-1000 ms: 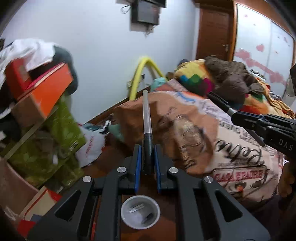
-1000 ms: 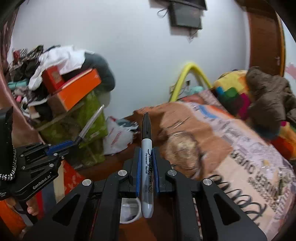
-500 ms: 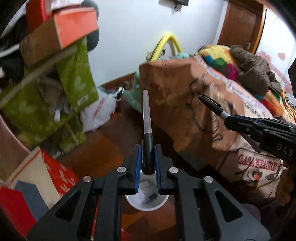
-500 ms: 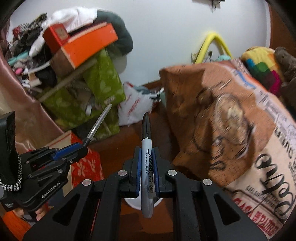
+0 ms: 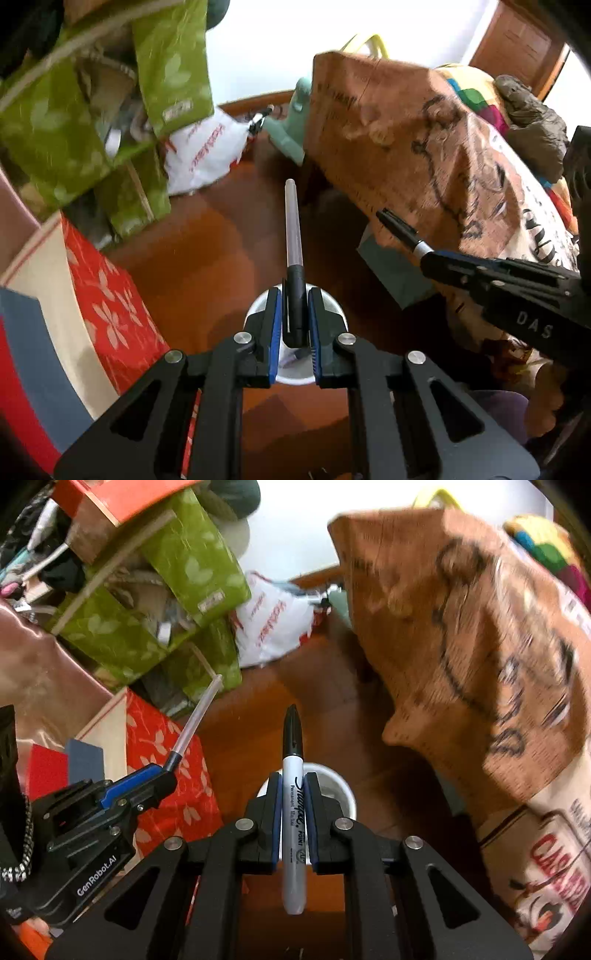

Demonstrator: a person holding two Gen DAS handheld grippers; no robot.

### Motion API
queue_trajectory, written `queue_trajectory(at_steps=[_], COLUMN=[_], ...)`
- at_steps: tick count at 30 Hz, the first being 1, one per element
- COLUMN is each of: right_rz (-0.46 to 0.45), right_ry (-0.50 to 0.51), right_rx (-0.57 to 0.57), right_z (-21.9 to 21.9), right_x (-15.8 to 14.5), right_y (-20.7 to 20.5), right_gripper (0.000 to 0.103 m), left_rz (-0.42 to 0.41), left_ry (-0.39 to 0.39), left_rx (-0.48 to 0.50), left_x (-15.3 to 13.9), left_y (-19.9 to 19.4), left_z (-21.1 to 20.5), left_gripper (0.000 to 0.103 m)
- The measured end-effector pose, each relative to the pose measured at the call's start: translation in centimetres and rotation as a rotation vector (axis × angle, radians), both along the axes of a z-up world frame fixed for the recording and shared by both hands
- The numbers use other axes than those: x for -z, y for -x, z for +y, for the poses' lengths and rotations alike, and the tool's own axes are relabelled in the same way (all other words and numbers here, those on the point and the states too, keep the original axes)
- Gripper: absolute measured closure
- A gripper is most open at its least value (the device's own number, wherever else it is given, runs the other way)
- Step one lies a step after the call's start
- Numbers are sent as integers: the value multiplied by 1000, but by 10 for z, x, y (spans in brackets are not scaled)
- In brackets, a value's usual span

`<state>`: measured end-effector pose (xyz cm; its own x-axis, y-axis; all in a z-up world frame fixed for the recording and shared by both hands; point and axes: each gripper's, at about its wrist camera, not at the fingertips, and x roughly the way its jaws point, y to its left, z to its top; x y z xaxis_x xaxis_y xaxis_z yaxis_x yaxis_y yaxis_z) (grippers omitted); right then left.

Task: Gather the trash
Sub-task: 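Carry the black pen and Sharpie marker over the white floor bin, then open the left tool to drop the pen while the right tool drops the Sharpie into the bin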

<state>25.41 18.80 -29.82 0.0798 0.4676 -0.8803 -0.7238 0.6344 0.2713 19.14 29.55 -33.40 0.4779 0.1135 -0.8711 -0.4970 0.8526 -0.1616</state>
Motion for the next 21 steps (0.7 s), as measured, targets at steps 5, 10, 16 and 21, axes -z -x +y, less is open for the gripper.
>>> queue_trajectory(at_steps=[5, 10, 16, 21], right_rz=[56, 144, 247, 241], right_ry=[45, 82, 113, 88], right_rx=[-1, 25, 41, 15], right_z=[4, 3, 7, 16], right_x=[29, 60, 87, 86], right_y=[0, -7, -15, -12], right_gripper=[92, 92, 92, 92], left_rz=[44, 98, 169, 199], left_ry=[62, 73, 114, 149], left_rx=[-30, -44, -40, -48], left_x=[32, 61, 98, 115], left_y=[2, 0, -2, -2], left_z=[0, -4, -5, -2], left_gripper=[90, 90, 90, 90])
